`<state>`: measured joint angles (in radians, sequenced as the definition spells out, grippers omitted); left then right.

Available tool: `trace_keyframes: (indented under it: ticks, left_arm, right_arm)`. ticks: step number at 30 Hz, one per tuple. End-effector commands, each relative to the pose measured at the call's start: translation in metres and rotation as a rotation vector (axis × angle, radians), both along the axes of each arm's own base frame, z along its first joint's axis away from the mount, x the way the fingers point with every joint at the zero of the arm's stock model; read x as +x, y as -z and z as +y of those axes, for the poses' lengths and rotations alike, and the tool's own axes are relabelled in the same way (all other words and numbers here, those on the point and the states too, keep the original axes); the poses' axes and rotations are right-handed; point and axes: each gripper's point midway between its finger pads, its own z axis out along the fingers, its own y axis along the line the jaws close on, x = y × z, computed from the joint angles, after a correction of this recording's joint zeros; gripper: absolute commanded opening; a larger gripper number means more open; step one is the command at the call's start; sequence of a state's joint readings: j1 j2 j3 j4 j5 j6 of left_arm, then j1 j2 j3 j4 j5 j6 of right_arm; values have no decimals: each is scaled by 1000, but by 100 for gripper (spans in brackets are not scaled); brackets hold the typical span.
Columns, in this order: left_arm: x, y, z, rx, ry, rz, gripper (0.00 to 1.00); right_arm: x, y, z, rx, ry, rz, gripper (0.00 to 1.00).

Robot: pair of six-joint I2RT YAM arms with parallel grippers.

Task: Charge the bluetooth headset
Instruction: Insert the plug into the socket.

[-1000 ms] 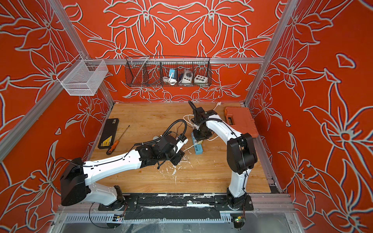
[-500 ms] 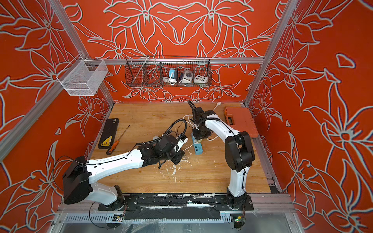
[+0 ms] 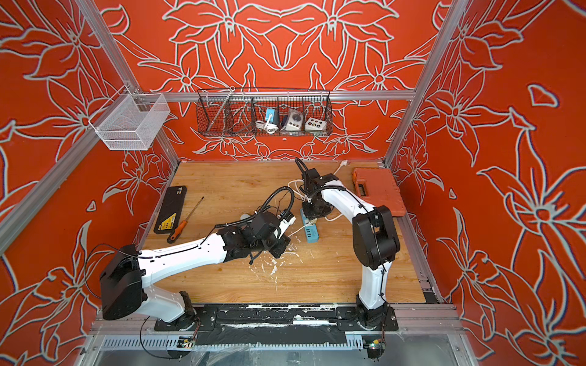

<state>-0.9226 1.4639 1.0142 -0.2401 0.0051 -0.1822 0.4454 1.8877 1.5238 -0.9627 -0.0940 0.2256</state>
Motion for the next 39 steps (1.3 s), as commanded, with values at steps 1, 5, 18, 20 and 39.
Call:
trace_keyframes:
  ticks: [1,5,18,20,39]
  left_arm:
    - [-2,9,5,15,-9,29,0]
    - [-2,12,4,13,-9,37,0]
    - [-2,11,4,8,-11,45,0]
    - [-3,11,4,6,-10,45,0]
    - [-4,11,4,0,-5,54,0]
  right_arm:
    - [0,14,-15,-50,31,11,14]
    - [0,18,-20,-76,40,9,14]
    - [-7,14,-20,-67,37,23,14]
    - [-9,12,-19,-62,39,24,14]
    - [-15,8,-15,-14,50,23,14]
